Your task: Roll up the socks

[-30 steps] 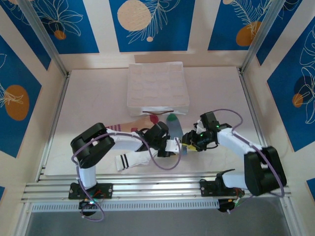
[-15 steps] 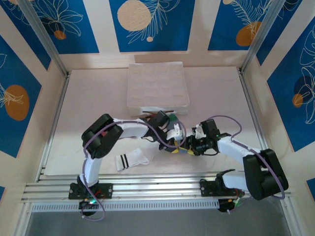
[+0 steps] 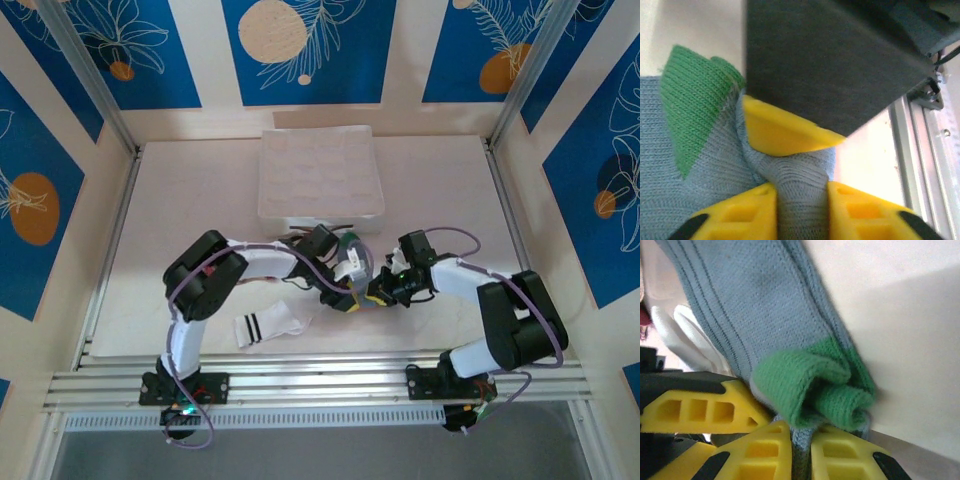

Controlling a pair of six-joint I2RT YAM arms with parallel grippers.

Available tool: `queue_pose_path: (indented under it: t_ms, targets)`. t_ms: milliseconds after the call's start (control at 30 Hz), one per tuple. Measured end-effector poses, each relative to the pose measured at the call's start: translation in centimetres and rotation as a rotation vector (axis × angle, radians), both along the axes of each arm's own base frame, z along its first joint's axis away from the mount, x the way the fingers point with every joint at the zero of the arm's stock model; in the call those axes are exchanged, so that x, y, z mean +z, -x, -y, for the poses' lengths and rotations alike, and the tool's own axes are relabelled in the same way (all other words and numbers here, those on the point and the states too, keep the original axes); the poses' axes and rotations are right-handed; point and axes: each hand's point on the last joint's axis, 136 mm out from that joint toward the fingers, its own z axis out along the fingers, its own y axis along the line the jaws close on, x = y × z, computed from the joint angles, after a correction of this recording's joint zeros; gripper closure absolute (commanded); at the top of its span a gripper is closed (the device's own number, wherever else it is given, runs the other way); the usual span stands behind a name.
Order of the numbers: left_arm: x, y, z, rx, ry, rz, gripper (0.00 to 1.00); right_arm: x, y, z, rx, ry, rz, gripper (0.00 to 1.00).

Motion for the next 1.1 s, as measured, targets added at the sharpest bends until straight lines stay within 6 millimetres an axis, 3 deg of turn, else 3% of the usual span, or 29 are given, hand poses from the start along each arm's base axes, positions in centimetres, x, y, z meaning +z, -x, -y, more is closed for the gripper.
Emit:
queue_pose_path:
  t_ms: [233, 400, 600, 800, 933, 967, 1033, 1100]
  targets:
    - [2.2, 0.4, -2.2, -0.013, 0.048, 0.303, 0.55, -0.2, -0.1, -0.3, 0.019, 0.044, -0.017, 0.94]
    - [3.3, 1.5, -2.2, -0.059, 0.104, 0.614, 0.56, -0.2, -0.1, -0.3, 0.020, 0.048, -0.021, 0.94]
    - [2.4, 3.1, -0.5, -0.158, 0.100, 0.837, 0.55, -0.3, -0.2, -0.4, 0.022, 0.051, -0.035, 0.94]
    - [0.1, 1.9, 0.0, -0.158, 0.039, 0.922, 0.55, -0.3, -0.2, -0.5, 0.023, 0.047, -0.040, 0.94]
    - [-0.4, 0.8, 0.6, -0.128, 0.022, 0.969, 0.55, -0.3, -0.2, -0.5, 0.024, 0.047, -0.040, 0.94]
    - [-0.5, 0.6, 0.8, -0.122, 0.017, 0.977, 0.59, -0.3, -0.2, -0.5, 0.024, 0.047, -0.040, 0.93]
    - [-0.7, 0.1, 1.1, -0.114, 0.005, 0.991, 0.76, -0.4, -0.2, -0.5, 0.024, 0.047, -0.039, 0.87]
    - [-0.6, -0.1, 1.3, -0.113, -0.003, 0.989, 0.97, -0.4, -0.2, -0.4, 0.028, 0.049, -0.033, 0.71]
